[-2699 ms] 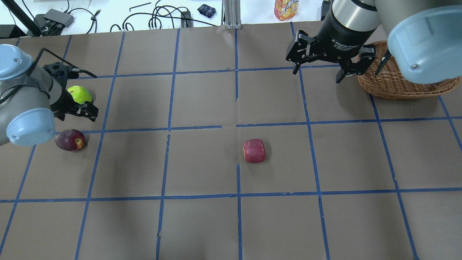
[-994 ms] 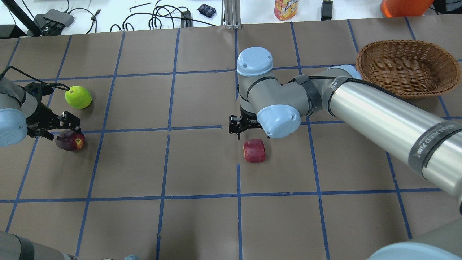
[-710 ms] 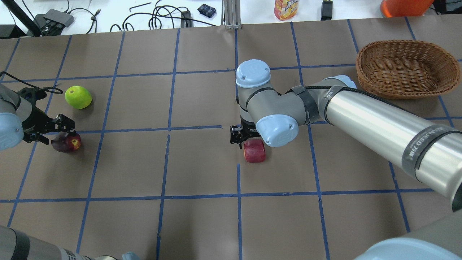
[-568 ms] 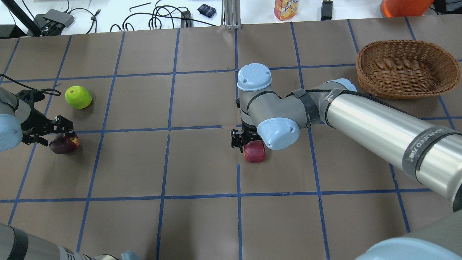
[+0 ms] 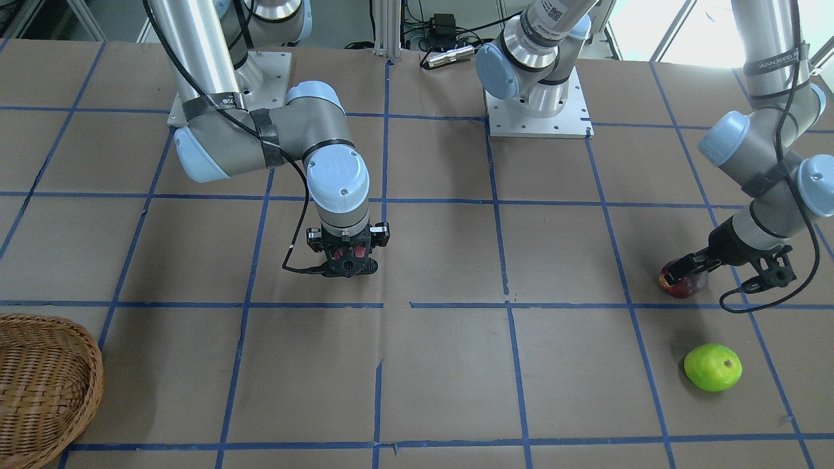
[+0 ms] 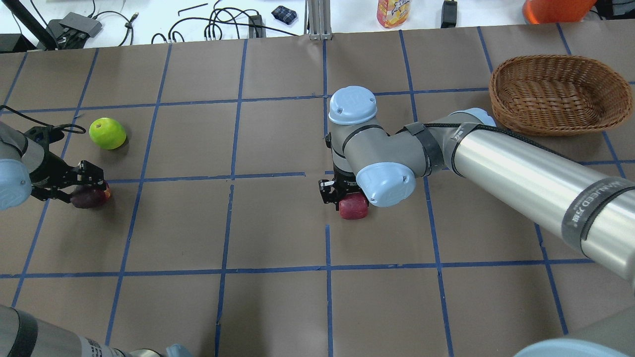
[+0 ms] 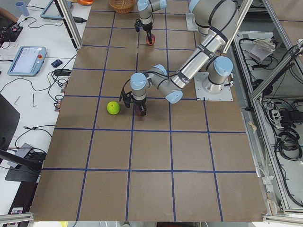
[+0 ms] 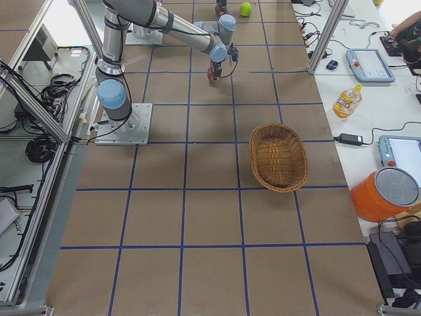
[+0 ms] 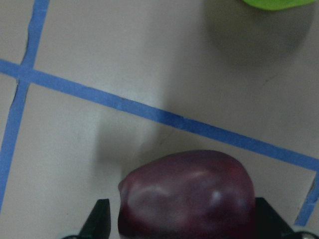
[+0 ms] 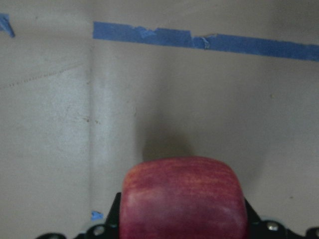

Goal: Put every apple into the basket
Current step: 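Carry red apple into basket with right gripper while left carries dark apple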

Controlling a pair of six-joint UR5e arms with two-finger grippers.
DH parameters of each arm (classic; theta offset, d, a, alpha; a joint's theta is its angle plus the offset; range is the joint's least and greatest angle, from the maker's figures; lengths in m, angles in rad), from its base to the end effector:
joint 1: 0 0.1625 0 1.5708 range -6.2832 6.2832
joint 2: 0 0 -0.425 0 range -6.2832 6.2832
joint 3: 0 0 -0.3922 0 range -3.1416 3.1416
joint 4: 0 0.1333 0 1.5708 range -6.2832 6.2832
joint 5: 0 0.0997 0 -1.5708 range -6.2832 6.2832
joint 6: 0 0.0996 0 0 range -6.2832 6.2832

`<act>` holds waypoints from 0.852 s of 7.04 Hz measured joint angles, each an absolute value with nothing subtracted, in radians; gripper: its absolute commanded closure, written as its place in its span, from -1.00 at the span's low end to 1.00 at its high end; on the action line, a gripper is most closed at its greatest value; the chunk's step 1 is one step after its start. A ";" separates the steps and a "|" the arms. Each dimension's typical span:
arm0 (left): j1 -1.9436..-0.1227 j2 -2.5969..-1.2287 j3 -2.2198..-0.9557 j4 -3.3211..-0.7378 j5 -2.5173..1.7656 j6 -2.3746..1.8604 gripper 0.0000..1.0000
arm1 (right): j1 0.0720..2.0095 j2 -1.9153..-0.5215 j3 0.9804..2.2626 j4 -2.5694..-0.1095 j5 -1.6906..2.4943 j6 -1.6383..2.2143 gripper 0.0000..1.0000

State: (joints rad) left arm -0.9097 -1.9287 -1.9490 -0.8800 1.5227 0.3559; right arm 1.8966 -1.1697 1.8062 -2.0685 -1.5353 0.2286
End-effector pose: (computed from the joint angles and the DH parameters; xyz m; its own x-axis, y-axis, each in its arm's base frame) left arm 0.2193 -0.5068 0.1933 -0.9515 -0.3017 0.0608 -0.3007 0.9534 0.0257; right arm 0.3109 -0.4927 0.2083 -0.9955 -0.0944 -0.0029 -0.0938 0.9853 0.1427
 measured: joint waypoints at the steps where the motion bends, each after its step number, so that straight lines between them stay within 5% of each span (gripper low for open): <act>1: -0.909 -1.925 -1.955 -0.879 1.514 0.376 1.00 | 1.852 -1.193 1.755 -2.063 -1.559 0.222 0.80; 6: -1.154 -1.787 -1.944 -0.965 1.520 0.392 1.00 | 1.355 -1.198 1.558 -1.973 -1.604 -0.227 0.82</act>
